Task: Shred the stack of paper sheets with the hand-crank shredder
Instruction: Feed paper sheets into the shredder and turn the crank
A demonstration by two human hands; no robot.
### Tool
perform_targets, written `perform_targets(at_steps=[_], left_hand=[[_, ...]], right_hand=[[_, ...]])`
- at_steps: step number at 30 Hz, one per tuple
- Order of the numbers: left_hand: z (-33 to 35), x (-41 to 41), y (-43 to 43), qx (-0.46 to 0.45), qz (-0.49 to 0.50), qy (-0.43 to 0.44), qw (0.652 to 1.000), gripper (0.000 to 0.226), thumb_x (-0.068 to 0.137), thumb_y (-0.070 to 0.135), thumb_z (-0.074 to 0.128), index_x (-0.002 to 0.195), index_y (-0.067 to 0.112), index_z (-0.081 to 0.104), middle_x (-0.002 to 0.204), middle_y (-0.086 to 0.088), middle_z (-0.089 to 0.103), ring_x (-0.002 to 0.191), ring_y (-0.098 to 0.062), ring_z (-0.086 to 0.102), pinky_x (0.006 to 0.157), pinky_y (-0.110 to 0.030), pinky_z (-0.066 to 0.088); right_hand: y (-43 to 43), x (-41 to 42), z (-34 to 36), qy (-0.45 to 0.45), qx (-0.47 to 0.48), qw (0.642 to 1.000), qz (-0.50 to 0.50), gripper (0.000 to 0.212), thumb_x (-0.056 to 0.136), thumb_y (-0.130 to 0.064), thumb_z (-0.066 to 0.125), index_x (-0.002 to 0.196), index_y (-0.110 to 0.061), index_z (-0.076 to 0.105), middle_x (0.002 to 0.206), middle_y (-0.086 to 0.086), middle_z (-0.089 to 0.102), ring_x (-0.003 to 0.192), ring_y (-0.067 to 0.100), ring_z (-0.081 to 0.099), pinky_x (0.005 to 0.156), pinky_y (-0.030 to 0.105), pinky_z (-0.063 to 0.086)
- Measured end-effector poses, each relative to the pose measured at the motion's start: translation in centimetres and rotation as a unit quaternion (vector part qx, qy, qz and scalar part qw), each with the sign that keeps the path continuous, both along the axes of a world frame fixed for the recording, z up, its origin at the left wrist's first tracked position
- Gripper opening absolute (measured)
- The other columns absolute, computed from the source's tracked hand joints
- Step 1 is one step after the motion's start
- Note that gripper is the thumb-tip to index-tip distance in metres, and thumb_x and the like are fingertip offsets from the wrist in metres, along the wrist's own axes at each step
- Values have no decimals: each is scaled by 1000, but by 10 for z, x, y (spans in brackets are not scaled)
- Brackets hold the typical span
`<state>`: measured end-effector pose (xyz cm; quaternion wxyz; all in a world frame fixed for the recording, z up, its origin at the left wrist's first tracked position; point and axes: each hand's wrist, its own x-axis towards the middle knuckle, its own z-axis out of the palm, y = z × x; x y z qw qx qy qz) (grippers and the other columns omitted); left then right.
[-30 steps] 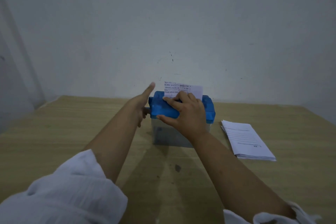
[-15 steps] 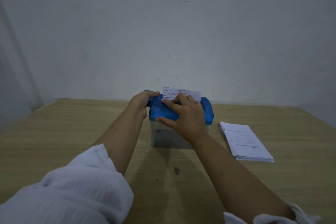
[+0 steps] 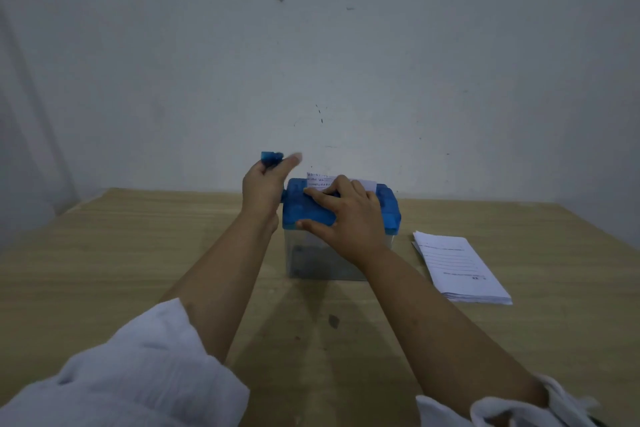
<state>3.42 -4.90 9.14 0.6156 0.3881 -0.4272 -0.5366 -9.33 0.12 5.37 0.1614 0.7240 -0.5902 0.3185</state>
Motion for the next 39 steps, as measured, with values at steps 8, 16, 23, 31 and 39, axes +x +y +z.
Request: perform_targets(at_steps=[8,16,23,31,39], left_hand=[[-19,9,28,-35,54,34,997,16,91,26,60,79,17,64,86,8,66,80,6,59,66,-8,43],[-81,19,59,67,103,33,992,34,81,20,73,109,6,61,92,5,66,84,-1,61,80,-16,48],[-80,19,43,173,22,116,978,26,81,17,73,98,0,64,95,-7,68,79,-13,66,69,-19,49],[-75,12,19,253,-29,131,958,12,94,11,55,87,3,60,115,-15,65,70,-17,61,68,-29,51],[-7,-2,4,303,-57,-18,951,37,102,29,36,97,-7,46,95,-16,52,71,-17,64,61,-25,52]], right_hand=[[3,1,3,-18,39,999,-4,59,79,-61,58,132,-34,51,108,-3,48,102,14,43,83,27,27],[7,2,1,-43,28,999,8,59,78,-58,62,130,-31,55,107,-3,50,101,15,45,88,29,31],[6,3,3,-32,40,999,-7,59,79,-57,61,131,-31,53,106,-3,49,100,15,43,86,28,28],[5,1,2,-32,25,999,10,60,76,-59,62,128,-29,57,99,-4,49,93,14,44,81,26,28],[2,-1,3,-27,43,999,8,59,79,-60,59,131,-33,53,105,-5,49,99,13,44,88,28,29]])
